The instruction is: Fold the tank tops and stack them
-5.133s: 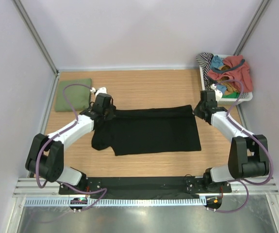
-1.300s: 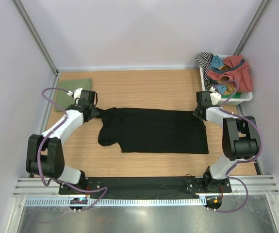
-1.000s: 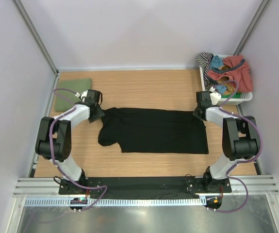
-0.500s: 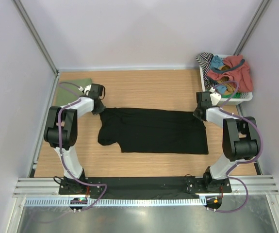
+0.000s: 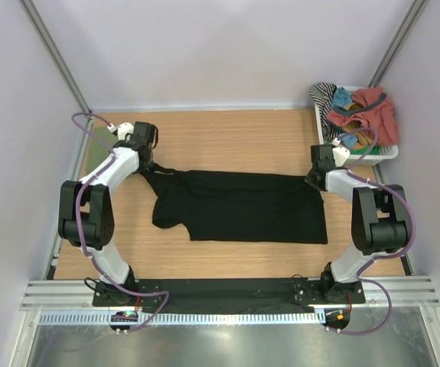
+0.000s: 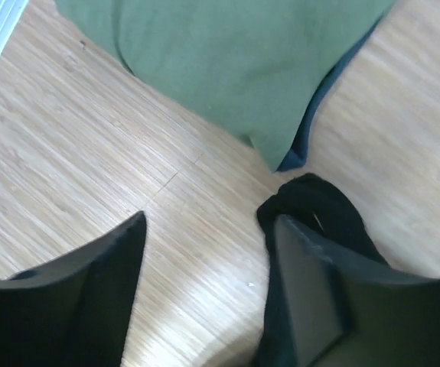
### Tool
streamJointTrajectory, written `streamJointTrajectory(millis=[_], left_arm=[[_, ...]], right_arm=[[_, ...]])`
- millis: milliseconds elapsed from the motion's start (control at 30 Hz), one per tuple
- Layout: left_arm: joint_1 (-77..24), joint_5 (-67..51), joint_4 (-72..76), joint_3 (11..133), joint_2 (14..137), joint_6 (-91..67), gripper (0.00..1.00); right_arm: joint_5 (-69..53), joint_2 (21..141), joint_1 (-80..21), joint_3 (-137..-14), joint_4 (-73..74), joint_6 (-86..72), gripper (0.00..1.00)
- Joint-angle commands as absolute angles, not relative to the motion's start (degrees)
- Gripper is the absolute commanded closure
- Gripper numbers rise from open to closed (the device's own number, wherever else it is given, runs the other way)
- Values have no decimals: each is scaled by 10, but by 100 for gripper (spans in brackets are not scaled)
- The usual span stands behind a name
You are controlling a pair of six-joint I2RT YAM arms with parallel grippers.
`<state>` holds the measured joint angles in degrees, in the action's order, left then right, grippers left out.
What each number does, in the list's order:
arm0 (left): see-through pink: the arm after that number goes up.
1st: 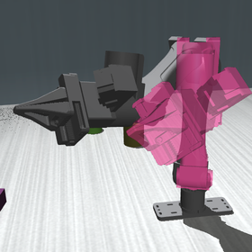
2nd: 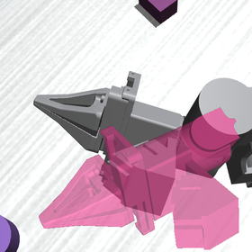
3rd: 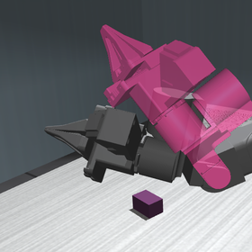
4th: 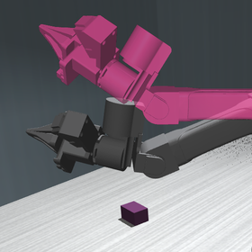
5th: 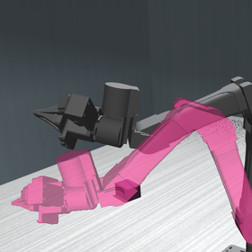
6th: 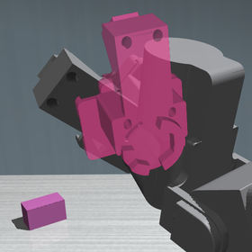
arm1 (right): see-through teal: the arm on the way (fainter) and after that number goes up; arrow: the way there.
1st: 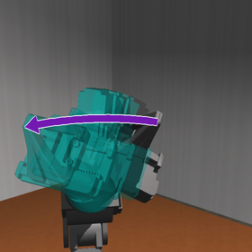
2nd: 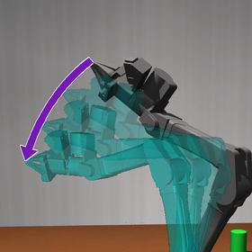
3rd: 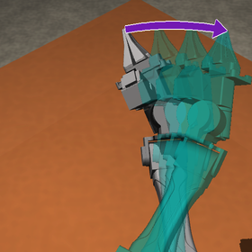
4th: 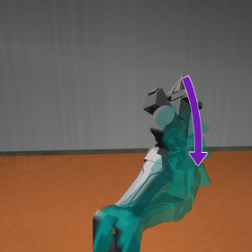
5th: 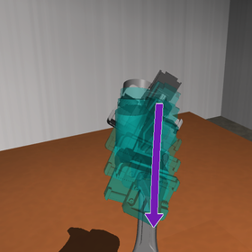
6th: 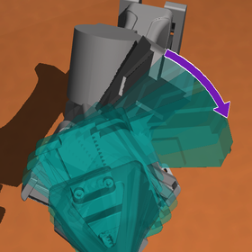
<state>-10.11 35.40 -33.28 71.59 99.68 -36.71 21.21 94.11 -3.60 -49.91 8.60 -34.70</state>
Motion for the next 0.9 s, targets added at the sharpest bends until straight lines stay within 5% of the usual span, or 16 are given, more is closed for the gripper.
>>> streamJointTrajectory(millis=[0,233,400,533,633,833,867], left_arm=[[-100,394,-379,752,979,-371,28],[-146,329,-364,685,894,-387,25],[-150,229,-339,571,771,-424,27],[-155,178,-324,477,658,-467,32],[-157,128,-317,419,621,-490,33],[-157,55,-237,312,583,-546,33],[-157,46,-208,304,583,-563,33]], right_arm=[[235,918,-33,-498,68,-353,99],[218,917,-33,-502,65,-349,96],[202,886,-33,-514,80,-342,65],[188,847,-33,-529,130,-336,51],[183,805,-36,-527,171,-333,28],[143,683,-41,-467,218,-326,27],[119,662,-42,-441,220,-327,34]])
